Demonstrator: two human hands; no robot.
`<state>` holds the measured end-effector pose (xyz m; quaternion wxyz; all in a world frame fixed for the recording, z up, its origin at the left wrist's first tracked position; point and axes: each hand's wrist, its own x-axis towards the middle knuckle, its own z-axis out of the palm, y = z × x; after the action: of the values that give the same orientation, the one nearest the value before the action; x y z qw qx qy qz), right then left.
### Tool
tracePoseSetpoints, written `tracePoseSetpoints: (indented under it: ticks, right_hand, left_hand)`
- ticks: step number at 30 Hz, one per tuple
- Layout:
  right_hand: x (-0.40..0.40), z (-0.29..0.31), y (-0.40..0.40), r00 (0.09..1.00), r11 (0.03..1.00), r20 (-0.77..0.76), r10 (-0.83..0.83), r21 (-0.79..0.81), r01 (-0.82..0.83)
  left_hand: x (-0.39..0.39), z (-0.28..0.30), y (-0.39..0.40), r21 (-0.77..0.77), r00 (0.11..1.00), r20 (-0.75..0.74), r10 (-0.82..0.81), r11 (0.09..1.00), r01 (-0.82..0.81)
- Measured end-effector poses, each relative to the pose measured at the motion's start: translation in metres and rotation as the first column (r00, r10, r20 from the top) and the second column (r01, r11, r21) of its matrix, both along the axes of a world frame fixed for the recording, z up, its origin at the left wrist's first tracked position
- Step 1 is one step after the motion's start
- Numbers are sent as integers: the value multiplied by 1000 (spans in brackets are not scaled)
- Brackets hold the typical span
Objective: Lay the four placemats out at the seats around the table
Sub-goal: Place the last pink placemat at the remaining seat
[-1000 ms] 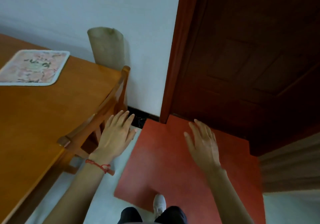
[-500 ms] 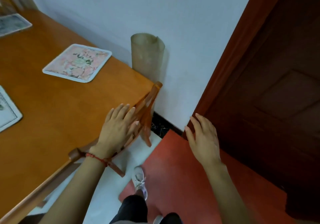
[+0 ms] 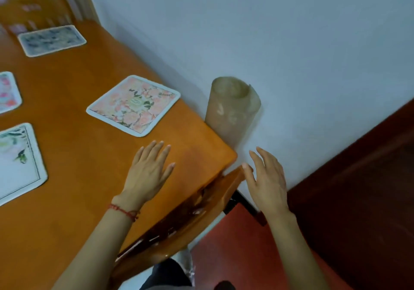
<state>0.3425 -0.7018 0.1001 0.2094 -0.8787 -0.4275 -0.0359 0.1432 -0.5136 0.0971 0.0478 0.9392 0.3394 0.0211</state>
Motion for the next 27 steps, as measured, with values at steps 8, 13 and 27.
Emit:
tracePoseSetpoints:
  ticks: [8, 13, 27]
  right_hand:
    - [17, 0, 97, 979, 978, -40, 202, -36, -204]
    - [36, -3, 149, 941, 941, -44, 334, -46, -336]
    - [93, -30, 309, 811, 810, -152, 565, -81, -580]
  left_hand:
    - [-11, -11, 63, -52, 972, 54, 228, 973, -225]
    - [-11, -17, 81, -99, 936, 28, 351, 933, -346]
    - [22, -36, 138, -341, 671, 118, 732, 665, -665]
